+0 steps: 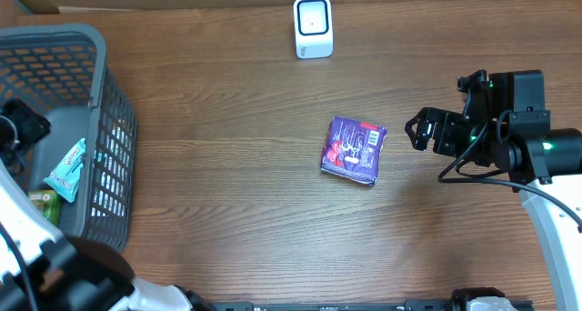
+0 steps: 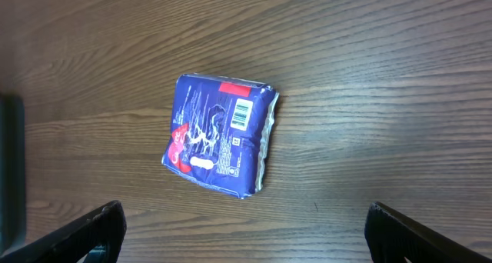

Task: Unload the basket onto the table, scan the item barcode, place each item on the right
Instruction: 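Grasp the white gold-capped bottle in the basket with the left gripper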

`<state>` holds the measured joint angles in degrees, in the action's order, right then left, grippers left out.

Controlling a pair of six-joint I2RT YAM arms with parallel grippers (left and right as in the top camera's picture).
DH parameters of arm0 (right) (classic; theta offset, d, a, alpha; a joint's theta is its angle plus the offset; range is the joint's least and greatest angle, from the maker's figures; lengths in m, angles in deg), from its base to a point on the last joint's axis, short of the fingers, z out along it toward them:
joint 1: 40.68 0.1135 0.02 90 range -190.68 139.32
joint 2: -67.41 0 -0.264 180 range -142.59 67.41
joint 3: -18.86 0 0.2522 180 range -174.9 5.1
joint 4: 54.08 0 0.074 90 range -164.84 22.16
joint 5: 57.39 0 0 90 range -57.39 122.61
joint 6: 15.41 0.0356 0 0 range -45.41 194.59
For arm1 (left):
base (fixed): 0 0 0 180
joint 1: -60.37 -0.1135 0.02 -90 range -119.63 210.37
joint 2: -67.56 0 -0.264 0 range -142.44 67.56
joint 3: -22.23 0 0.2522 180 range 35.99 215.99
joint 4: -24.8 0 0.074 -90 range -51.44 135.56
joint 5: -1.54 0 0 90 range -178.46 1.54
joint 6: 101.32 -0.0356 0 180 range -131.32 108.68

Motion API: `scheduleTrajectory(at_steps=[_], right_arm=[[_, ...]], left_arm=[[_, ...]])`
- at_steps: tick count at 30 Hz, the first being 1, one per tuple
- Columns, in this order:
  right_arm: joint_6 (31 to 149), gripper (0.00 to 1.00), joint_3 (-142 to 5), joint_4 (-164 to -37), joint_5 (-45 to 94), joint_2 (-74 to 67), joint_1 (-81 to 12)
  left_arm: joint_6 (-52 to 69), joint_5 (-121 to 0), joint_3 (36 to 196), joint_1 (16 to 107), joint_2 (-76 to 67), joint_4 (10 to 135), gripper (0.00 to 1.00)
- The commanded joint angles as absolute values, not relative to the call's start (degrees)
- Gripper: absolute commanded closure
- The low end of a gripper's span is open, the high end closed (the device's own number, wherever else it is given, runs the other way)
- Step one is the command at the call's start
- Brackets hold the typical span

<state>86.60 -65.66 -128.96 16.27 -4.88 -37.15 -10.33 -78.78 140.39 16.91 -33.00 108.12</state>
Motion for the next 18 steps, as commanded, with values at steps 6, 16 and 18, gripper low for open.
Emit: scheduleTrajectory(at_steps=[6,16,18], right_arm=[[86.6,0.00,-65.3,-126.9,16.0,-4.8,-36.9],[86.6,0.00,-65.3,-126.2,16.0,-4.8,-36.9],[86.6,0.00,-65.3,-126.2,16.0,-4.8,-36.9]], left_arm=[[-20.1,-70.8,139.3,17.5,-46.2,113.1,0.55],[-20.8,-70.1,139.3,18.2,-54.0,112.6,0.59],[-23.9,-67.1,139.3,19.0,-55.8,112.0,0.58]])
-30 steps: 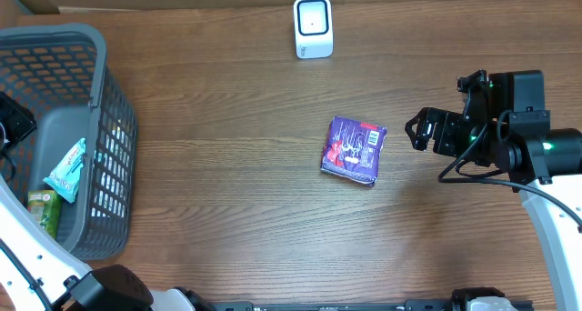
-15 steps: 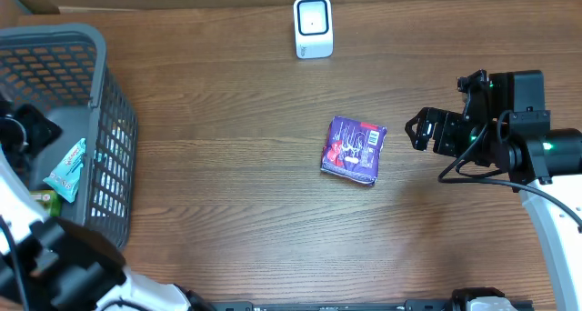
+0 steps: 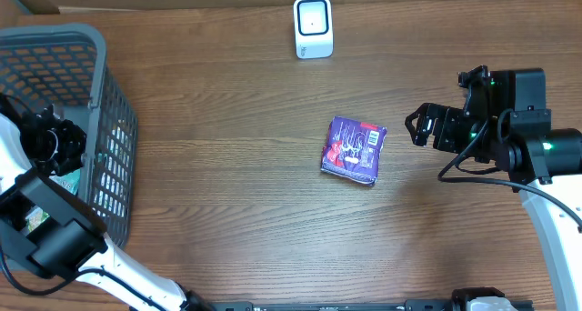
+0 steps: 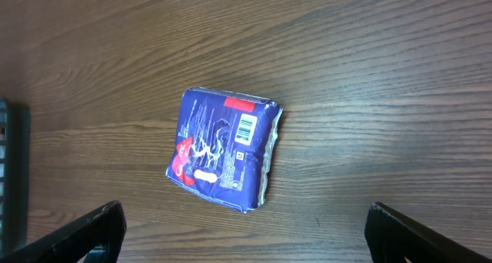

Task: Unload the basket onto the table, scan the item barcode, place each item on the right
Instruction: 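Grasp the white gold-capped bottle in the basket with the left gripper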

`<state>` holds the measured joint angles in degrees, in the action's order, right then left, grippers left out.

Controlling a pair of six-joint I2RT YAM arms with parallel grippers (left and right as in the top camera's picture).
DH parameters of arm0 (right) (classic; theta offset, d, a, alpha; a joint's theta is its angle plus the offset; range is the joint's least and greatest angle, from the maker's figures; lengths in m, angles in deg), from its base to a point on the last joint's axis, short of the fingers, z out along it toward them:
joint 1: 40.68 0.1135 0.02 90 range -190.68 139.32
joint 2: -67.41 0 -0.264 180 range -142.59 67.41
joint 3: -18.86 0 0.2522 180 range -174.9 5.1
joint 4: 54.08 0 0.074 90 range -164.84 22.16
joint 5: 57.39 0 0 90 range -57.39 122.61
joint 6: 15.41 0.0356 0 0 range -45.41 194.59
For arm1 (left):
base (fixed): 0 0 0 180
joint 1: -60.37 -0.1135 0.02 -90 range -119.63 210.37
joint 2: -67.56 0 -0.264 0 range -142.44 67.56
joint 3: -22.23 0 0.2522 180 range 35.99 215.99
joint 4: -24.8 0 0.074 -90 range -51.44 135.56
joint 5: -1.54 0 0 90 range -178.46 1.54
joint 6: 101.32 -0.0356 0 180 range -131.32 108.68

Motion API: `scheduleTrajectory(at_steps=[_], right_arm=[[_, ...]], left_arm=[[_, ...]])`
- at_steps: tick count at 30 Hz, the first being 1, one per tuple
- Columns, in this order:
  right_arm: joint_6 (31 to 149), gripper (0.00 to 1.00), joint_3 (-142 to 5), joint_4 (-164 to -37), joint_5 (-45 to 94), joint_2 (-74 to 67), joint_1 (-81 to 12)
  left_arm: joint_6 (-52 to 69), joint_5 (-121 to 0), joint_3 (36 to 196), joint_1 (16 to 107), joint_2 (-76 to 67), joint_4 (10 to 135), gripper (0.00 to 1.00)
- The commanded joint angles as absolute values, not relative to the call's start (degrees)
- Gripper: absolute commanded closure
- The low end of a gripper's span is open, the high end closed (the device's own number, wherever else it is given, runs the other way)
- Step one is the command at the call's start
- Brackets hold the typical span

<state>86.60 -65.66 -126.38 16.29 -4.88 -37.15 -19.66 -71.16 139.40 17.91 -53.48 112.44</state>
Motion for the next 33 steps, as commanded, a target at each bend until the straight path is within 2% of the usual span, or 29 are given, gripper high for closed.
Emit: scheduleTrajectory(at_steps=[1,8,10,12,13,14,22,31,33], right_arm=[[86.6,0.00,-65.3,-126.2,16.0,-4.8,-36.9],[86.6,0.00,-65.3,-126.2,16.0,-4.8,-36.9],[86.6,0.00,-65.3,-126.2,16.0,-4.8,-36.9],[86.6,0.00,-65.3,-126.2,16.0,-4.8,-36.9],[86.6,0.00,-65.3,-126.2,16.0,-4.8,-36.9],[86.6,0.00,-65.3,-126.2,16.0,-4.8,-36.9],[86.6,0.00,-65.3,-126.2,16.0,-4.8,-36.9],[86.6,0.00,-65.3,-126.2,16.0,-4.8,-36.9],[86.6,0.00,-65.3,-126.2,16.0,-4.8,-36.9]], left_arm=[[-24.5,-67.0,139.3,19.3,-56.2,112.0,0.58],[-25.5,-69.4,139.3,21.9,-61.2,110.7,0.59],[-25.5,-69.5,139.3,21.9,-62.2,110.8,0.63],[-25.5,-69.6,139.3,21.9,-62.8,110.9,0.76],[-25.5,-69.7,139.3,21.9,-63.0,111.0,0.91],[-25.5,-69.9,139.3,21.9,-63.0,111.2,0.96],[-24.0,-70.0,143.4,21.4,-62.8,115.2,0.96],[-19.7,-69.4,180.5,21.4,-62.8,135.5,0.96],[-17.1,-69.5,186.8,21.5,-61.5,135.4,0.96]])
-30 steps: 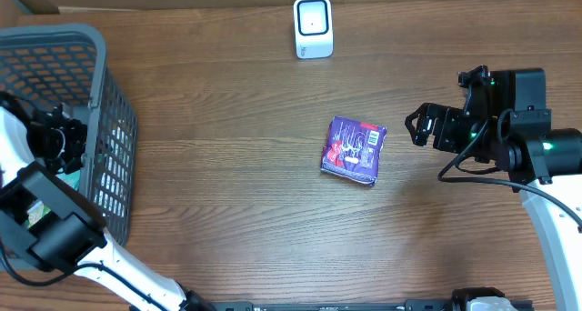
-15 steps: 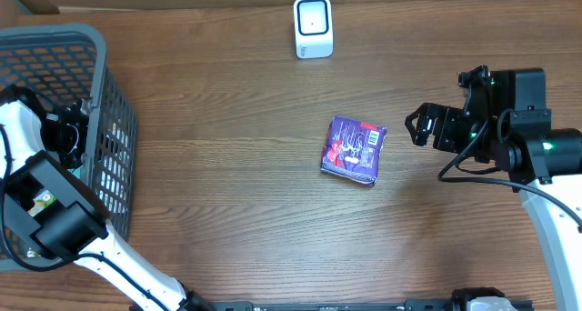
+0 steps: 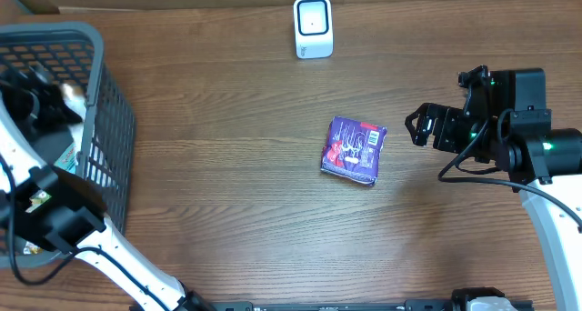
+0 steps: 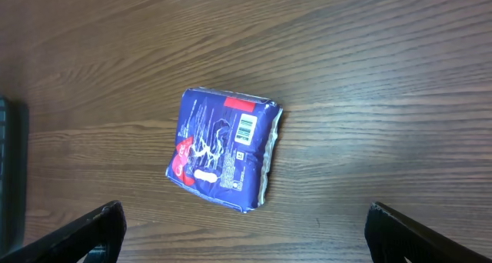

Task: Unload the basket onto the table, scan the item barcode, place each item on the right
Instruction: 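Grasp the white gold-capped bottle in the basket with the left gripper, then lift the white bottle out and lower it beside the purple bag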

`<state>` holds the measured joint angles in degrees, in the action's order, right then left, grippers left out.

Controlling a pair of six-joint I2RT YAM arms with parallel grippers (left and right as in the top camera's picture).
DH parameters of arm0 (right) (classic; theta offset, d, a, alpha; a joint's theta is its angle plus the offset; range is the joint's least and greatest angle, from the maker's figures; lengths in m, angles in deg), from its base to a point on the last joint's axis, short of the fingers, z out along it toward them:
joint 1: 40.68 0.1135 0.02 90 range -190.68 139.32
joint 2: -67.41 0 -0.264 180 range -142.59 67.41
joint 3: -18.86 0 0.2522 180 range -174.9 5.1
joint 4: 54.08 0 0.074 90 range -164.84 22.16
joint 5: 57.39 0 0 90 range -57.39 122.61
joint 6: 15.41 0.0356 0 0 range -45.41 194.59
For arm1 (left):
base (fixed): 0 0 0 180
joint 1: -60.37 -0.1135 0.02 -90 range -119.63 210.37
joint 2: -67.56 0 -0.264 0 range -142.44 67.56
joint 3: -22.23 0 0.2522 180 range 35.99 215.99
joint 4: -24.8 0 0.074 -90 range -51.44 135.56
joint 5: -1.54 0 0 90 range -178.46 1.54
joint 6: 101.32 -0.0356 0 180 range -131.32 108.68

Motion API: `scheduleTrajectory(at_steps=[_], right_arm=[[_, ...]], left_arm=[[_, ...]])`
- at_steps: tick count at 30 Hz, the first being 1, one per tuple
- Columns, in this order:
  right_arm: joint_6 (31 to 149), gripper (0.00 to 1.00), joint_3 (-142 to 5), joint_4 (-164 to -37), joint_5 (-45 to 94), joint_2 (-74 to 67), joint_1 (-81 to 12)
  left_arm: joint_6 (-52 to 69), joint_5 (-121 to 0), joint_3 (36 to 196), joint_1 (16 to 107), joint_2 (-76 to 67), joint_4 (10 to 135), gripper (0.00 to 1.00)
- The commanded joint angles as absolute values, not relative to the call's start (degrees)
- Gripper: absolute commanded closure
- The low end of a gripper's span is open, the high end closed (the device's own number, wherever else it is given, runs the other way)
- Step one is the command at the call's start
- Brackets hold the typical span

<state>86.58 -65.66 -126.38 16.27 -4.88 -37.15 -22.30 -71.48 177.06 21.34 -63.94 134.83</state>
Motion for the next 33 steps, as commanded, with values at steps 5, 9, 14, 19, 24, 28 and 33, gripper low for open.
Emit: scheduleTrajectory(at_steps=[5,9,14,19,24,28,33], right_arm=[[86.7,0.00,-65.3,-126.4,16.0,-4.8,-36.9],[86.6,0.00,-65.3,-126.4,16.0,-4.8,-36.9],[86.6,0.00,-65.3,-126.4,16.0,-4.8,-36.9],[86.6,0.00,-65.3,-126.6,16.0,-4.8,-36.9],[86.6,0.00,-65.3,-126.8,16.0,-4.8,-36.9],[86.6,0.00,-65.3,-127.4,16.0,-4.8,-36.9],[86.6,0.00,-65.3,-128.1,16.0,-4.8,-36.9]], left_arm=[[-17.1,-69.8,190.9,21.8,-53.5,135.2,0.96],[-17.1,-71.6,190.9,21.8,-45.7,135.0,0.96],[-17.1,-66.2,190.9,22.5,-36.7,135.0,0.96],[-17.1,-64.6,190.9,27.9,-28.7,135.3,0.96],[-15.5,-64.4,190.2,39.9,-26.4,135.4,0.96],[-13.2,-64.9,184.7,51.9,-27.1,135.4,0.96],[-10.8,-65.5,173.2,62.7,-30.0,133.0,0.96]])
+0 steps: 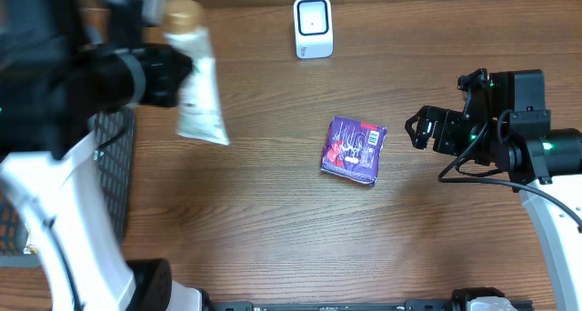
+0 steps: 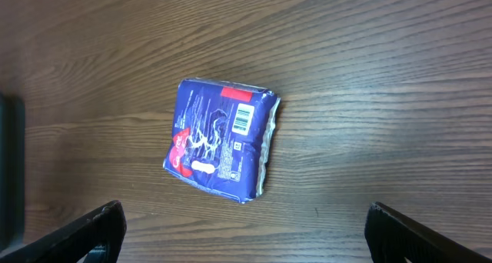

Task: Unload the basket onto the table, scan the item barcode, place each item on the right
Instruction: 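Lift the white bottle out and lower it beside the purple bag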

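High over the table's left side, close to the overhead camera, my left gripper is shut on a white tube with a tan cap. The white scanner stands at the back middle. A purple packet lies flat mid-table, and the right wrist view shows the packet with its barcode facing up. My right gripper hovers to the packet's right. There the gripper is open, both fingers wide apart with nothing between them.
The grey mesh basket stands at the left edge, mostly hidden behind my left arm. Bare wood lies between the tube, the scanner and the packet.
My left arm was down at the basket's back with a pale thing at its gripper. Now it is raised out over the table's left side, holding the white tube. The right arm barely shifted.
My left arm was first low in the basket among its items, then deeper at the basket's far side, then holding a pale object there. Now the white tube is out of the basket. The packet and the open right gripper stayed where they were.
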`<state>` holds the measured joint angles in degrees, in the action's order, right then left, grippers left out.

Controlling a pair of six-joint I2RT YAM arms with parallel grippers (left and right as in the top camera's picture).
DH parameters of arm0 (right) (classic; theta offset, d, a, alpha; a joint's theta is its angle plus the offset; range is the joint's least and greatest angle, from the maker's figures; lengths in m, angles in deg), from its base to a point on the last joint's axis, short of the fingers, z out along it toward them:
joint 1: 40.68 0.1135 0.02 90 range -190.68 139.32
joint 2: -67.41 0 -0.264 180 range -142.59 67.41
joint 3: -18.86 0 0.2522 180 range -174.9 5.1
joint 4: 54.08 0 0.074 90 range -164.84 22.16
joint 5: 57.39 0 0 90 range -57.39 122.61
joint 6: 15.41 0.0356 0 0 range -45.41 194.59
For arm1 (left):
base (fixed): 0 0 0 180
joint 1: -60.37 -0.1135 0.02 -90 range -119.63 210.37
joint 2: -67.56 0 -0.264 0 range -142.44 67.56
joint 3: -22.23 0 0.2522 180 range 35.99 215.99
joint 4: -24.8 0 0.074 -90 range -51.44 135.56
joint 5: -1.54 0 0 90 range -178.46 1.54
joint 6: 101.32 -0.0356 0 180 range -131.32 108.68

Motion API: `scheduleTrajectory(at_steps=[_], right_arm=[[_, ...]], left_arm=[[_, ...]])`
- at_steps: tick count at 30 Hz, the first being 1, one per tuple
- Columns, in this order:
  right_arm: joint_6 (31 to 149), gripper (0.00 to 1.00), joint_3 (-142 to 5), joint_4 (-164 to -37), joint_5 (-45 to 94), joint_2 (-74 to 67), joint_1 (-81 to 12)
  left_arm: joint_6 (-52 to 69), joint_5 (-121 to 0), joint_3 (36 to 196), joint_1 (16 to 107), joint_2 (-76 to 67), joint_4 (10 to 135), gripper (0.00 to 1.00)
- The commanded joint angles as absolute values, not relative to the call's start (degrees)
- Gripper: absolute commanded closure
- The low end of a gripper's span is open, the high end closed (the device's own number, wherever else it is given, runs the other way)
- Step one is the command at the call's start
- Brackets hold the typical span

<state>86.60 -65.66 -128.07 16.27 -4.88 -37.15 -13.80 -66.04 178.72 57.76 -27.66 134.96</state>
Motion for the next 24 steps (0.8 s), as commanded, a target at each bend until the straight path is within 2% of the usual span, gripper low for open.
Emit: scheduleTrajectory(at_steps=[1,8,18,19,22,24], right_arm=[[86.6,0.00,-65.3,-128.2,16.0,-4.8,-36.9],[86.6,0.00,-65.3,-128.4,16.0,-4.8,-36.9],[86.6,0.00,-65.3,-128.6,16.0,-4.8,-36.9],[86.6,0.00,-65.3,-128.6,16.0,-4.8,-36.9],[86.6,0.00,-65.3,-128.6,16.0,-4.8,-36.9],[86.6,0.00,-65.3,-128.6,16.0,-4.8,-36.9]], left_arm=[[-9.7,-65.8,166.9,66.5,-31.4,130.2,0.96],[-5.0,-69.6,145.7,75.3,-36.4,115.9,0.96],[4.3,-71.0,127.4,78.8,-43.7,99.1,0.94],[4.4,-71.0,127.1,79.0,-43.8,98.5,0.88],[3.8,-69.7,128.0,79.0,-43.5,98.0,0.57],[0.9,-67.2,129.7,79.0,-43.2,98.7,0.42]])
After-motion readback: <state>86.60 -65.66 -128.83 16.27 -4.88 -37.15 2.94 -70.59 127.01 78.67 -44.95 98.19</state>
